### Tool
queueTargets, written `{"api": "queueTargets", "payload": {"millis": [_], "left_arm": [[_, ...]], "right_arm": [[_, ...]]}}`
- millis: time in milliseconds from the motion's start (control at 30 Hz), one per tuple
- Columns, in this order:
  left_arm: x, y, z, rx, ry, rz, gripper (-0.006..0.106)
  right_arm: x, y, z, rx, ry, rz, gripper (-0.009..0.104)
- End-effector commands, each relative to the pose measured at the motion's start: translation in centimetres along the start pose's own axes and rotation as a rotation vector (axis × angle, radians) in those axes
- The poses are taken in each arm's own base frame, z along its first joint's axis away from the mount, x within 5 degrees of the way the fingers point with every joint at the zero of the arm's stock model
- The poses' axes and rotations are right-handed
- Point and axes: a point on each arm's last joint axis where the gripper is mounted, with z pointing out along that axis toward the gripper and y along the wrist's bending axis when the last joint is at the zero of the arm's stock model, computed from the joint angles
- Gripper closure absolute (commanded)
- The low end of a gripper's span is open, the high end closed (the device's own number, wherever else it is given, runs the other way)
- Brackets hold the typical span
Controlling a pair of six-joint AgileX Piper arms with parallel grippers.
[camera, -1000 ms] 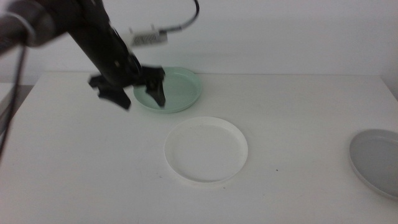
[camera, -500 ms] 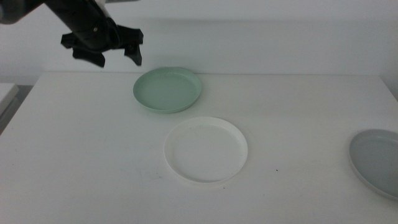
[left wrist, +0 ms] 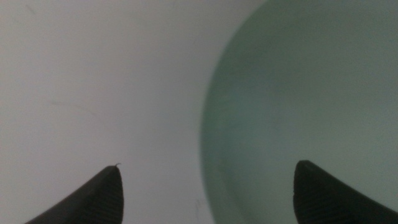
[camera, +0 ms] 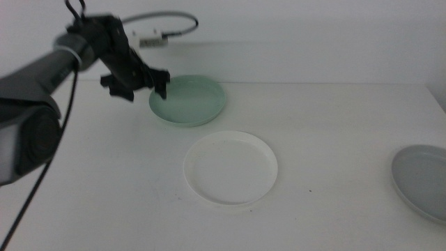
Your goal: Stack the three bowls on top of each other.
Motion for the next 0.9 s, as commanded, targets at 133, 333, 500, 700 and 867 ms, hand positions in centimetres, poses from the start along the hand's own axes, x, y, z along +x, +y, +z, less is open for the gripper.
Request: {"api": "queueTargets", "payload": {"millis": [133, 333, 500, 700, 867], "left_arm": [[0.2, 0.3, 3.4, 0.011, -0.043, -0.027, 0.007], [0.4, 0.4, 4.1, 0.013, -0.044, -0.022, 0.032], [0.4, 0.3, 4.2, 0.028, -0.038, -0.036, 0.095], [-2.8, -0.2, -2.5, -0.023, -0.163, 0.043, 0.102], [-4.1, -2.1, -12.0, 0.035, -0.312, 0.161, 0.102]], "right_arm": [[0.0, 0.0, 0.0, -0.002, -0.009, -0.009, 0.002], [0.0, 0.0, 0.0, -0.002, -0.009, -0.009, 0.002], [0.0, 0.0, 0.0, -0.002, -0.009, -0.009, 0.002], [0.0, 0.0, 0.0, -0.002, -0.009, -0.009, 0.002], [0.0, 0.0, 0.0, -0.002, -0.009, -0.009, 0.002]]}}
